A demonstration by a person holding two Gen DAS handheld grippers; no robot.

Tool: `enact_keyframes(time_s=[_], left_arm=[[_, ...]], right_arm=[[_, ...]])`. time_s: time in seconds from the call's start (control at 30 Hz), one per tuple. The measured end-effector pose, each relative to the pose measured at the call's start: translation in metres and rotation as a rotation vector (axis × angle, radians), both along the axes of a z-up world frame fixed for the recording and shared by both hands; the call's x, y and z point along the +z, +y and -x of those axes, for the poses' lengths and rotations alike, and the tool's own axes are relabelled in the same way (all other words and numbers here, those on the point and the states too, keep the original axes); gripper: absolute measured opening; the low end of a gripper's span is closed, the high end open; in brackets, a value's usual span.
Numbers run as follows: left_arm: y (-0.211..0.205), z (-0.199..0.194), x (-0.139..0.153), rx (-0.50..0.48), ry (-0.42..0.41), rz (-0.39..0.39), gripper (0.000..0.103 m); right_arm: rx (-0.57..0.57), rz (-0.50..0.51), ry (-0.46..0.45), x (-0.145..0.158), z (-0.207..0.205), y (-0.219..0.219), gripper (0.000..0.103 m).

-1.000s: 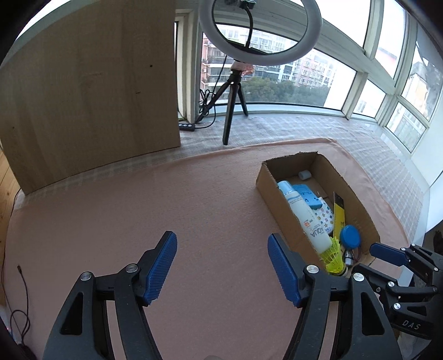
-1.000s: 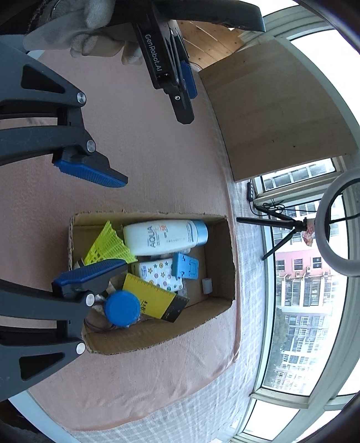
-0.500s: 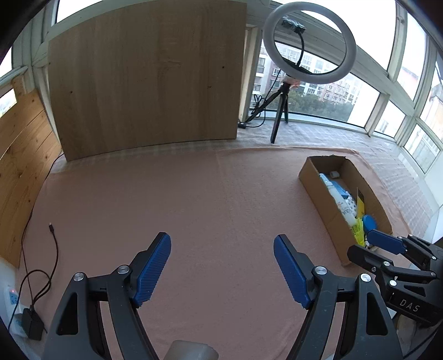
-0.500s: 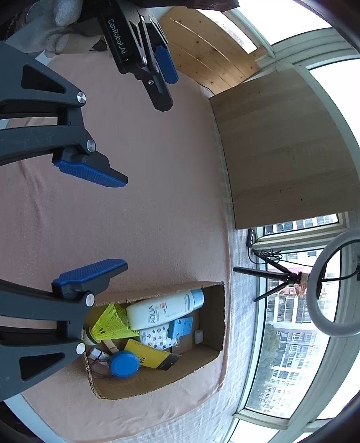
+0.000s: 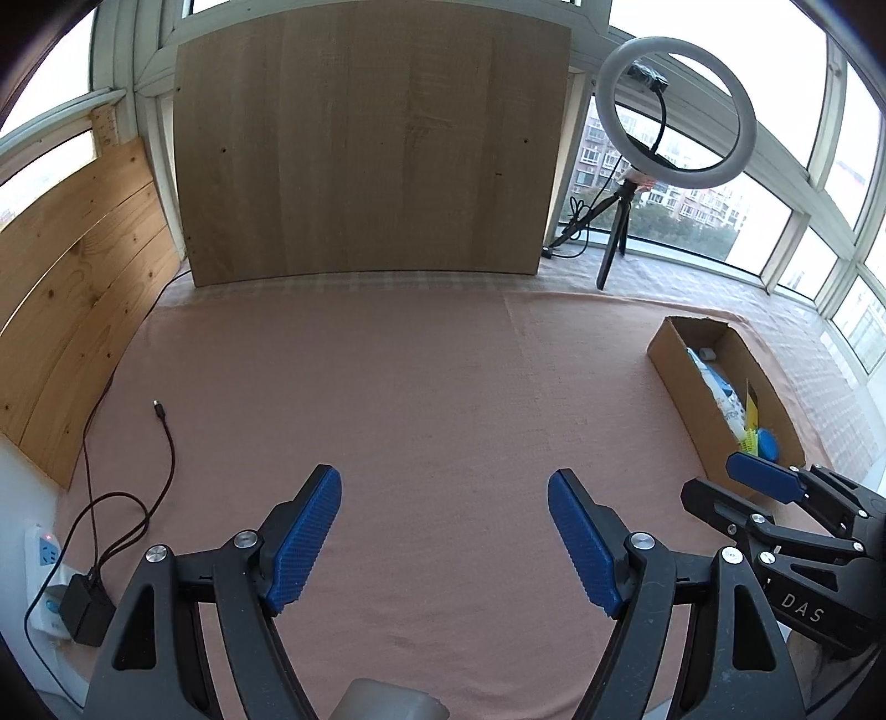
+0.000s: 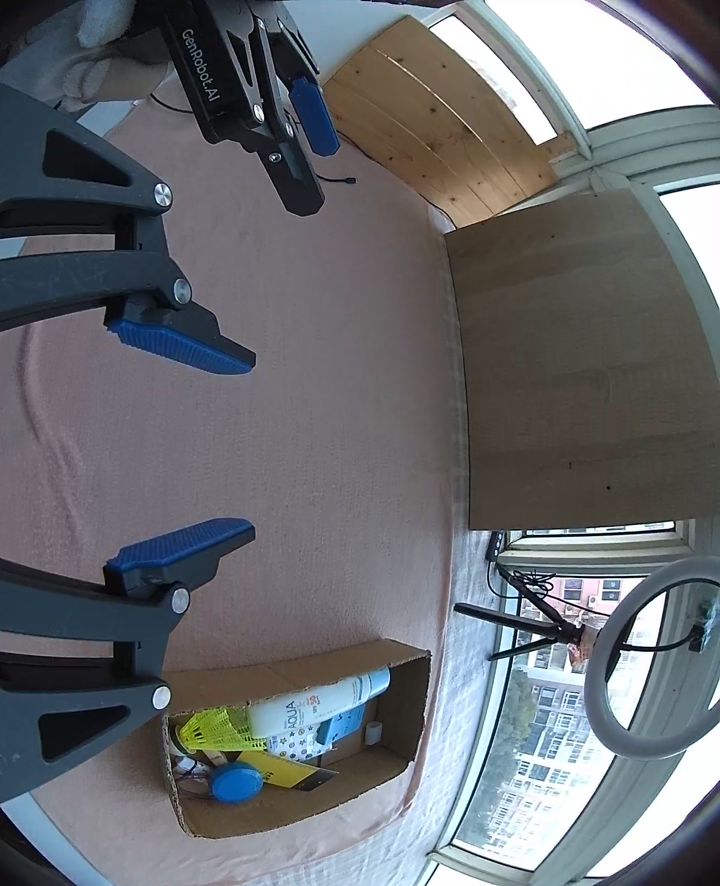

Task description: Organize objects

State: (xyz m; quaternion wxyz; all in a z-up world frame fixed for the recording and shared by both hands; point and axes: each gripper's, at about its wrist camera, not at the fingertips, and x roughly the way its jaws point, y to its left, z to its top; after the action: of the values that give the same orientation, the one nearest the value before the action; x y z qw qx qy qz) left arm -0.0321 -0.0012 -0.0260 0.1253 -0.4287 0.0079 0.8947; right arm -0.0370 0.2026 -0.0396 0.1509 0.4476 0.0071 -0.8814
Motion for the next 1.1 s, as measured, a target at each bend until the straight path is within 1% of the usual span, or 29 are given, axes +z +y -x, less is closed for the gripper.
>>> enact_keyframes(time_s=[0.1,0.53,0.67,1.1], left_arm=[[-0.007,-0.002,-0.002,0.003,0.004,0.009,0.084],[-0.017,-0.003,-0.006,0.005,0.001,0.018,0.087],[-0.017,-0.002,-0.007,0.003,-0.003,0.023,0.089],[-0.021,0.002,-0.009,0.019,-0.006,0.033,0.092]], right_arm=[[-0.001,-0.001,0.006,-0.001,-0.001,-0.008,0.05],[-0.027,-0.02,0.001,-0.01,-0.005,-0.024,0.051],[-0.035,-0.022,0.01,-0.008,-0.005,-0.025,0.054],[-0.035,-0.03,0.022,-0.005,-0.001,-0.029,0.058]])
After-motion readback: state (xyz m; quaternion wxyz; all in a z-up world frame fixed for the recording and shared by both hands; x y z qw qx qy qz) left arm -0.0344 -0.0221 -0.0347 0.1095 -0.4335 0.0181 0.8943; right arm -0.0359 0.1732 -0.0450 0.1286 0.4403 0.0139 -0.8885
